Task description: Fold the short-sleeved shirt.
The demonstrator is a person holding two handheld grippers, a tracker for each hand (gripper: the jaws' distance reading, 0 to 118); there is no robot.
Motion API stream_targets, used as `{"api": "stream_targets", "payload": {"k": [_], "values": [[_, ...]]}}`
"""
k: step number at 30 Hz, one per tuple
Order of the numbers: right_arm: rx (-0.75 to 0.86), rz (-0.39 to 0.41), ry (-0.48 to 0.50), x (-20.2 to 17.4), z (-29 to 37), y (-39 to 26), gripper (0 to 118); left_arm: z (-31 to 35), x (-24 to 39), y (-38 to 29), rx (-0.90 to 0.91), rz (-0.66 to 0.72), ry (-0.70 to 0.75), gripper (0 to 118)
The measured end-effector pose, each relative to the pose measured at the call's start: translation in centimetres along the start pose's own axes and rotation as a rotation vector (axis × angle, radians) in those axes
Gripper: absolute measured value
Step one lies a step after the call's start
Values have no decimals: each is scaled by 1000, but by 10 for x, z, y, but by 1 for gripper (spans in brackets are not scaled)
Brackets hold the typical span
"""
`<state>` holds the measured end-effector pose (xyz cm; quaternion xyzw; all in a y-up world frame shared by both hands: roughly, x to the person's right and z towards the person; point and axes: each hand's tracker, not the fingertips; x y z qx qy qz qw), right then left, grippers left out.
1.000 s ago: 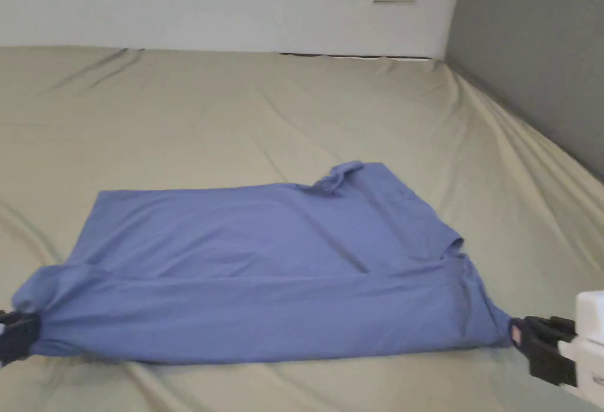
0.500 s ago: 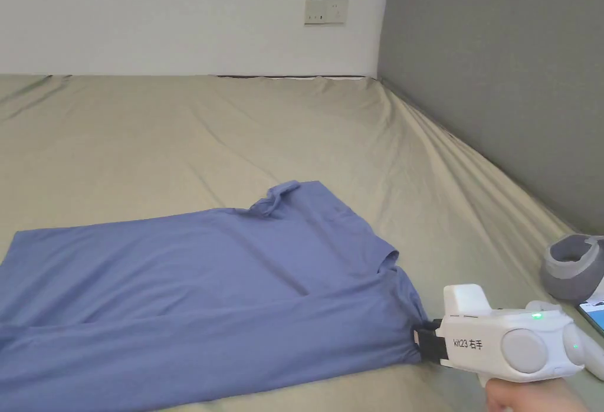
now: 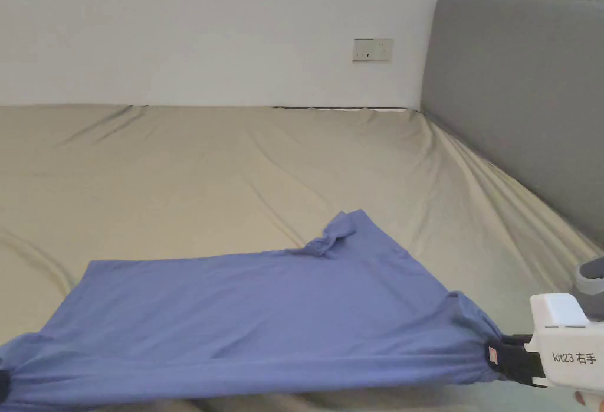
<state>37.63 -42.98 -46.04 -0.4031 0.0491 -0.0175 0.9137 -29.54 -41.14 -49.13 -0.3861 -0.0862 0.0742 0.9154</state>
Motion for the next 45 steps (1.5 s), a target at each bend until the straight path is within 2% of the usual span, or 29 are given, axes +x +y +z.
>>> {"api": "stream_targets", "payload": {"k": [4, 7, 9, 10, 11, 12, 13, 14, 15, 17, 18, 19, 22, 23, 24, 25, 26, 28, 30, 34, 37, 38, 39, 40, 41, 42, 45], "values": [[-49, 15, -18, -5, -3, -36, 5, -6, 1, -37, -86, -60, 12, 4], [-67, 53, -68, -9, -17, -54, 5, -25, 3, -59, -135, -124, 54, 4], [-74, -7, -69, -4, -25, -59, 5, -34, 4, -68, -154, -139, 69, 4], [-69, -22, -77, -4, -26, -61, 10, -36, 3, -71, -158, -143, 67, 5], [-64, -18, -83, -4, -26, -62, 24, -36, 4, -73, -157, -161, 68, 11], [-72, -12, -101, -2, -25, -62, 48, -37, 3, -75, -151, -172, 74, 26], [-96, 20, -175, 0, -23, -61, 81, -36, 1, -75, -150, -188, 88, 61], [-95, 32, -221, 3, -20, -61, 91, -35, -1, -74, -160, -210, 109, 85], [-70, 22, -224, 9, -13, -60, 90, -31, -3, -71, -168, -222, 158, 101], [27, -33, -204, 17, 6, -55, 90, -19, -5, -57, -126, -183, 210, 102], [68, -55, -212, 17, 14, -48, 89, -9, -4, -44, -56, -155, 200, 101], [103, -59, -211, 15, 21, -40, 84, 0, 2, -32, 8, -130, 192, 94], [239, -1, -200, -10, 43, -9, 77, 23, 22, 7, 186, -84, 157, 80], [274, 22, -194, -17, 45, 2, 65, 26, 31, 19, 216, -78, 138, 61], [300, 47, -184, -26, 45, 16, 48, 26, 39, 31, 237, -85, 126, 42], [356, 60, -191, -33, 44, 29, 15, 23, 46, 42, 259, -98, 103, 17], [319, 36, -190, -39, 39, 39, 1, 17, 52, 54, 268, -126, 96, 2], [328, 63, -173, -43, 24, 64, 1, -5, 63, 75, 266, -191, 82, 0], [327, 71, -161, -51, 8, 83, 1, -35, 66, 96, 248, -200, 92, 0], [295, 68, -124, -58, -33, 116, 1, -127, 42, 136, 140, -137, 124, 0], [272, 103, -99, -63, -60, 133, 1, -194, 23, 156, 73, -125, 156, 0], [267, 114, -91, -66, -68, 137, 1, -219, 16, 161, 43, -121, 174, 8], [261, 119, -85, -67, -74, 140, 1, -231, 13, 161, 8, -111, 205, 24], [248, 124, -73, -66, -82, 142, 1, -249, 8, 163, -28, -97, 245, 57], [235, 130, -61, -66, -88, 144, 1, -265, 4, 165, -72, -96, 268, 79], [231, 134, -57, -67, -92, 146, 1, -277, 0, 165, -78, -91, 275, 90], [209, 158, -56, -64, -108, 148, 1, -302, -1, 162, -96, -93, 259, 89]]}}
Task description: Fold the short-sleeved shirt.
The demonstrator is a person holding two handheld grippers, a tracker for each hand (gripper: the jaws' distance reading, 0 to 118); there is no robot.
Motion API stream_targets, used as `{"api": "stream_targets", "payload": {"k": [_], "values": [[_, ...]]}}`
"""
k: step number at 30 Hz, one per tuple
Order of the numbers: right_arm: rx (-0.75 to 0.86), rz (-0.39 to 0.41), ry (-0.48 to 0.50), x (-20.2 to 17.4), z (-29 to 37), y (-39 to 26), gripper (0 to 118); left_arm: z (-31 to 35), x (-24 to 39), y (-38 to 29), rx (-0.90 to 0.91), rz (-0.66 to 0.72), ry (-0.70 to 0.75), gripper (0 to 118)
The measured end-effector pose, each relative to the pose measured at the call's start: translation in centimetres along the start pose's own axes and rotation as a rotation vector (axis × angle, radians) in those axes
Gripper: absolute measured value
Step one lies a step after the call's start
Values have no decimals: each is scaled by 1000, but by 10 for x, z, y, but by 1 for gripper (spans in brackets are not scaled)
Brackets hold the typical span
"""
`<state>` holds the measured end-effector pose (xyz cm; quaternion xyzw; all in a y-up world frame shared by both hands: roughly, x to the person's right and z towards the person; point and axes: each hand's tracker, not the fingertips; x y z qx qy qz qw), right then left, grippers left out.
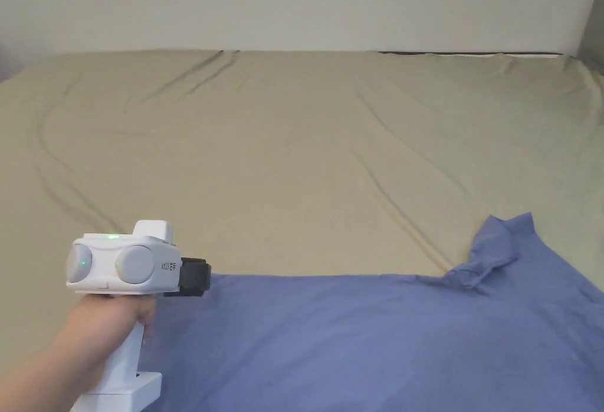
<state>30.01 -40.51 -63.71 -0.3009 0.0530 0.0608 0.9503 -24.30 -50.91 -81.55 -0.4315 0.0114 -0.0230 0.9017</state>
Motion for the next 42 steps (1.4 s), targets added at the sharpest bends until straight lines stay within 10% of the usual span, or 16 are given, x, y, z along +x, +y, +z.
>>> {"api": "stream_targets", "payload": {"k": [7, 9, 13, 15, 17, 19, 22, 25, 26, 29, 42], "values": [[-41, -29, 7, 10, -25, -3, 1, 6, 10, -11, 28, -47, 1, 47], [-60, -37, 2, 17, -37, -3, 1, 16, 10, -12, 35, -26, -120, 0], [-108, -75, -87, 36, -73, 2, 2, 45, 6, -11, 60, -45, -86, 0], [-102, -83, -93, 47, -94, 8, 32, 59, 7, -10, 78, -31, -90, 0], [-193, -80, -63, 56, -125, 13, 95, 67, 1, -6, 82, 5, -129, 0], [-201, -85, -81, 65, -155, 13, 106, 71, 2, -5, 88, 6, -129, 0], [-294, -59, -151, 71, -190, 2, 91, 72, 5, -7, 86, -13, -123, 0], [-275, -183, -4, 72, -191, -8, 10, 76, 5, -10, 76, -14, -127, 0], [-256, -214, -16, 71, -186, -6, 3, 74, 3, -10, 71, -5, -131, 0], [-254, -70, -63, 60, -166, 3, 3, 85, 2, -13, 74, 1, -131, 0], [-82, -174, -4, 63, 61, 7, 3, 231, -34, -64, 227, 54, -224, 0]]}}
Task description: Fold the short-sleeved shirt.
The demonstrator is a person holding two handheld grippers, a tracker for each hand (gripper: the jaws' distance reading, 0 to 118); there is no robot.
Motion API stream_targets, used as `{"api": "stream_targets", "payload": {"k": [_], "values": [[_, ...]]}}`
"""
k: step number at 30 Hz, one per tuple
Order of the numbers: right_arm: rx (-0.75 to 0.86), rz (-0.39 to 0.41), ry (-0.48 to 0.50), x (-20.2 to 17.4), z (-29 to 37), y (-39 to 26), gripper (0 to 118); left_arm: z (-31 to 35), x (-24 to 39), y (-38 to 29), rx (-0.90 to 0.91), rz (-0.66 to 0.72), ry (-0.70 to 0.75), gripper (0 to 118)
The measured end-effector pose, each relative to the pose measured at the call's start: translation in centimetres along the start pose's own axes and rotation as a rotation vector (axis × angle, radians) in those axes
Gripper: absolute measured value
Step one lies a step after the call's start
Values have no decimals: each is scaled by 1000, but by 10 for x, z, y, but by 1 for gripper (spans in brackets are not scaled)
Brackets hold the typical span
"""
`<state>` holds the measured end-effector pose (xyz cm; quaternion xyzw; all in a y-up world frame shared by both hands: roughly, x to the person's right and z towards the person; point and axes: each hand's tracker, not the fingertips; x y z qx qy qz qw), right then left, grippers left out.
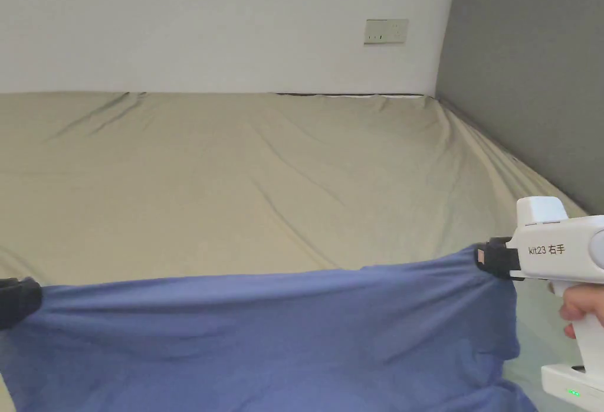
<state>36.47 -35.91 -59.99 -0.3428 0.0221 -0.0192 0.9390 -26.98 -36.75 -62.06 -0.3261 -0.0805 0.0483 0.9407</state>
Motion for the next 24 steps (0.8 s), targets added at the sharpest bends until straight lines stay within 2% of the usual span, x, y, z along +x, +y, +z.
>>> {"api": "stream_targets", "payload": {"k": [2, 4, 10, 13, 17, 21, 24], "values": [[16, 51, 7, -6, 35, -21, 3, 28, 1, -19, 13, -10, -16, 0], [18, 62, 10, -11, 62, -46, 3, 48, 1, -40, 15, -14, -40, 0], [-94, 156, 1, -19, 76, -125, 3, 58, -11, -113, -92, -14, -47, 0], [-151, 152, -12, -11, 58, -159, 3, 45, -17, -141, -162, 22, -47, 0], [-217, 147, -19, -4, 40, -190, 3, 32, -18, -170, -229, -25, -35, 0], [-212, 171, -43, 1, 32, -204, 3, 26, -26, -183, -246, -14, -34, 0], [-229, 123, -55, 6, 25, -205, 3, 25, -29, -183, -244, 0, -43, 0]]}}
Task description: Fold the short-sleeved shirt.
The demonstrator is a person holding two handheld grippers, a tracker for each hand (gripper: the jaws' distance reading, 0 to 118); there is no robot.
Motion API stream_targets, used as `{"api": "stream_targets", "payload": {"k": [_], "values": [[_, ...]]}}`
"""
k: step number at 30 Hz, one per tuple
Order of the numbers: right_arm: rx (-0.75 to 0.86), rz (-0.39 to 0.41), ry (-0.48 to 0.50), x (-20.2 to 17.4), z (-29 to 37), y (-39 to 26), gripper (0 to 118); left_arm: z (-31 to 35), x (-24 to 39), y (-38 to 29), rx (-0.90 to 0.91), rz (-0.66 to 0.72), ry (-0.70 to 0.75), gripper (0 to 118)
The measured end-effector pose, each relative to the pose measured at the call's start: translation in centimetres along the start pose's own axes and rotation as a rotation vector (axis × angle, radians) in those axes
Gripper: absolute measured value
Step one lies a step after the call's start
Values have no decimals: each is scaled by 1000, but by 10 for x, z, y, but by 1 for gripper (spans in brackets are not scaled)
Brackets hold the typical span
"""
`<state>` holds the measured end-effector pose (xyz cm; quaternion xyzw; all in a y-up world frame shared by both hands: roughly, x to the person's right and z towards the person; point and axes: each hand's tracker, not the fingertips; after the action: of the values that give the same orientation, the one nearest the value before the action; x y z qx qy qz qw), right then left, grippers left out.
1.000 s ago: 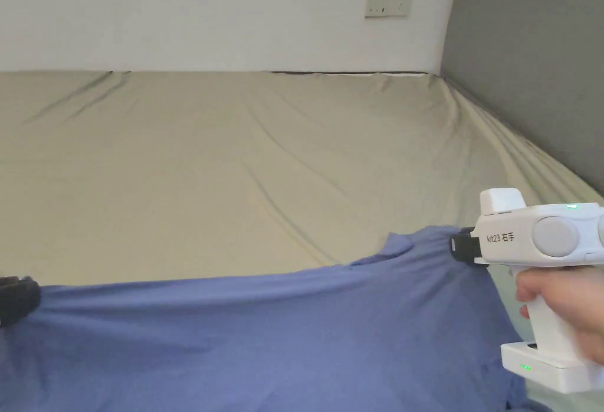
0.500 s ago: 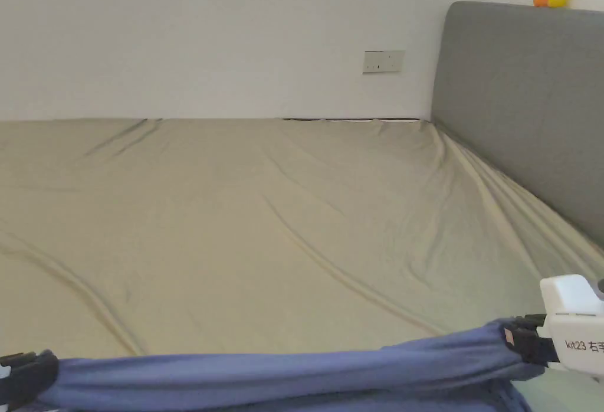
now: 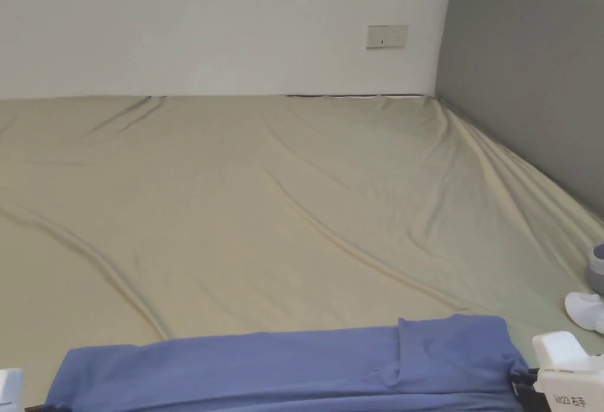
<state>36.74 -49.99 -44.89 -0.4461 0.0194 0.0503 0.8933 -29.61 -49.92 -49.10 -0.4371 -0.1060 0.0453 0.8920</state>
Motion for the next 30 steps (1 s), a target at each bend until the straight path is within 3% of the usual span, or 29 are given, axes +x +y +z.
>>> {"api": "stream_targets", "payload": {"k": [4, 5, 6, 7, 8, 9, 11, 12, 13, 14, 15, 16, 18, 22, 25, 26, 27, 28, 30], "values": [[23, -6, -14, -1, 4, -3, 4, 5, 4, 1, -10, -36, 8, 0], [35, -23, -7, -1, 11, -5, 10, 9, 4, 3, -10, -36, 8, 7], [56, -54, -22, 1, 17, -5, 31, 19, 10, 4, 51, -54, 77, 25], [66, -74, -66, 2, 25, -4, 74, 29, 14, 6, 123, -62, 158, 72], [85, -86, -99, 5, 34, -5, 100, 40, 14, 6, 165, -39, 144, 105], [149, -103, -93, 6, 46, -7, 104, 53, 11, 8, 190, -19, 113, 118], [295, -78, -168, 2, 72, -7, 97, 83, 7, 13, 212, 33, -74, 113], [328, -56, -209, -3, 81, -6, 95, 91, 7, 12, 226, 48, -82, 111], [368, -40, -218, -15, 95, -7, 85, 100, 7, 11, 258, 43, -58, 99], [430, -28, -213, -21, 104, -5, 68, 107, 7, 10, 281, 30, -56, 75], [404, -53, -176, -26, 106, -6, 41, 111, 6, 9, 284, 27, -56, 39], [417, -49, -175, -33, 109, -4, 5, 110, 4, 8, 281, 33, -54, 0], [455, -55, -176, -48, 111, -4, 3, 108, -6, 8, 267, 80, -87, 0], [440, 41, -151, -72, 110, 3, 0, 91, -39, 12, 208, 109, -154, 0], [402, 5, -103, -81, 110, 11, 0, 74, -64, 19, 158, 199, -250, 0], [402, 5, -107, -85, 110, 13, 0, 66, -77, 22, 133, 246, -307, 6], [401, 2, -105, -90, 111, 14, 0, 57, -90, 25, 96, 276, -393, 31], [398, -6, -97, -93, 112, 17, 0, 49, -98, 27, 68, 301, -464, 85], [385, -28, -79, -93, 110, 23, 0, 33, -107, 29, 64, 279, -524, 108]]}}
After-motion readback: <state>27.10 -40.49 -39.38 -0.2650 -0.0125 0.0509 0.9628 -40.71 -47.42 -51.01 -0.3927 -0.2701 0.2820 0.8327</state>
